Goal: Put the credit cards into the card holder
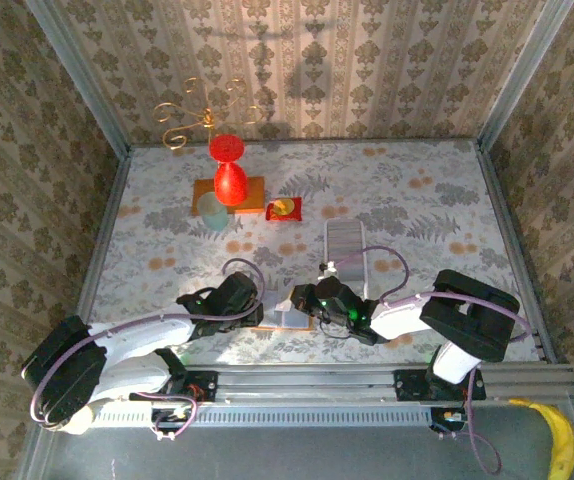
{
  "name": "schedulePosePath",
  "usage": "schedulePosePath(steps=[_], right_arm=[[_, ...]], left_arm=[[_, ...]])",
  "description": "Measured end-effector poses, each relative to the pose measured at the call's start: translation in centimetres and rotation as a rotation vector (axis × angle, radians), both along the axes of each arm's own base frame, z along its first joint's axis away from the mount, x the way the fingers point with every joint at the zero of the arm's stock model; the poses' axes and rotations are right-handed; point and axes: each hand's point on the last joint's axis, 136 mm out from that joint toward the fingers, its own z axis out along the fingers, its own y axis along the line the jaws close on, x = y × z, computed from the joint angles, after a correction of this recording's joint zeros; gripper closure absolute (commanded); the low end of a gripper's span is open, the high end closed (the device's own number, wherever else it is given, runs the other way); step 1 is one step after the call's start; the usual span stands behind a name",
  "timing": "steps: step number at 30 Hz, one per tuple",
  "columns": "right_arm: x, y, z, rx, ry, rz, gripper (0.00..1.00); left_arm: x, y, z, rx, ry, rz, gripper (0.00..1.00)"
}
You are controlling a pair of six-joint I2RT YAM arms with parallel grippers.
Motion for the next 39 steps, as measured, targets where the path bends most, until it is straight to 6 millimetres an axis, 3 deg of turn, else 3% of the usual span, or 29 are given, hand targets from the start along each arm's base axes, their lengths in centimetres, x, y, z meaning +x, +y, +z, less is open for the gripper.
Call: schedulePosePath(steps=[28,39], right_arm=[[-2.6,1.2,-0.7,0.015,0.066,0.091,1.0],[-3.0,1.0,-0.9,0.011,0.112,0.074,1.0]], left_arm=[[-0.1,0.0,0.0,-0.002,0.002,0.007,0.66],[-0.1,0.0,-0.1,-0.006,0.001,0.009,0.69]])
